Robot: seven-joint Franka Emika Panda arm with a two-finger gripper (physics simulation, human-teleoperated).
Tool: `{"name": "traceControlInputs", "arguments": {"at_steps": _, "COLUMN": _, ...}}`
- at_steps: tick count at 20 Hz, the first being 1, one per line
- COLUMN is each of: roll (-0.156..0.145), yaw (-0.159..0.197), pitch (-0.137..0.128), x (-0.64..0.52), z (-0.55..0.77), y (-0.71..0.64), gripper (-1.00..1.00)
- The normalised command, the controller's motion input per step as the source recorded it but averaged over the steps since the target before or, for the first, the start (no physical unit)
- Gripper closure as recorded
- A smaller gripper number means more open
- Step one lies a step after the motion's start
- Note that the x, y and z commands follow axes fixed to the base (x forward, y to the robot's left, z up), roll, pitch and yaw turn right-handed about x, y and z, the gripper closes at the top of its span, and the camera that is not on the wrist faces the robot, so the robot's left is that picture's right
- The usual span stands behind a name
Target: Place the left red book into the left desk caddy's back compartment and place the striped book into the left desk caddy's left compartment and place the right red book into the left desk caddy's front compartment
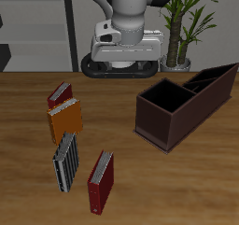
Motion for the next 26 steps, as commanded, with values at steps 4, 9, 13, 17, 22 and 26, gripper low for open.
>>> {"name": "traceControlInputs", "arguments": {"at_steps": 4, "roll": -0.018, "yaw": -0.015, "pitch": -0.008, "x": 0.17, "z": 0.06, "y": -0.04, "gripper": -1.00}}
{"name": "traceControlInputs", "arguments": {"at_steps": 9, "roll": -0.010, "yaw": 0.006, "pitch": -0.001, "x": 0.24, "z": 0.09, "y": 0.03, "gripper": -1.00}}
{"name": "traceControlInputs", "arguments": {"at_steps": 13, "roll": -0.012, "yaw": -0.015, "pitch": -0.019, "x": 0.33, "z": 0.13, "y": 0.09, "gripper": -1.00}}
{"name": "traceControlInputs", "arguments": {"at_steps": 17, "roll": -0.033, "yaw": -0.001, "pitch": -0.018, "x": 0.27, "z": 0.14, "y": 0.03, "gripper": -1.00}}
{"name": "traceControlInputs", "arguments": {"at_steps": 22, "roll": -0.012, "yaw": 0.003, "pitch": -0.012, "x": 0.37, "z": 0.09, "y": -0.04, "gripper": -1.00}}
{"name": "traceControlInputs", "arguments": {"at_steps": 26, "roll": -0.030, "yaw": 0.015, "pitch": -0.022, "x": 0.30, "z": 0.08, "y": -0.12, "gripper": -1.00}}
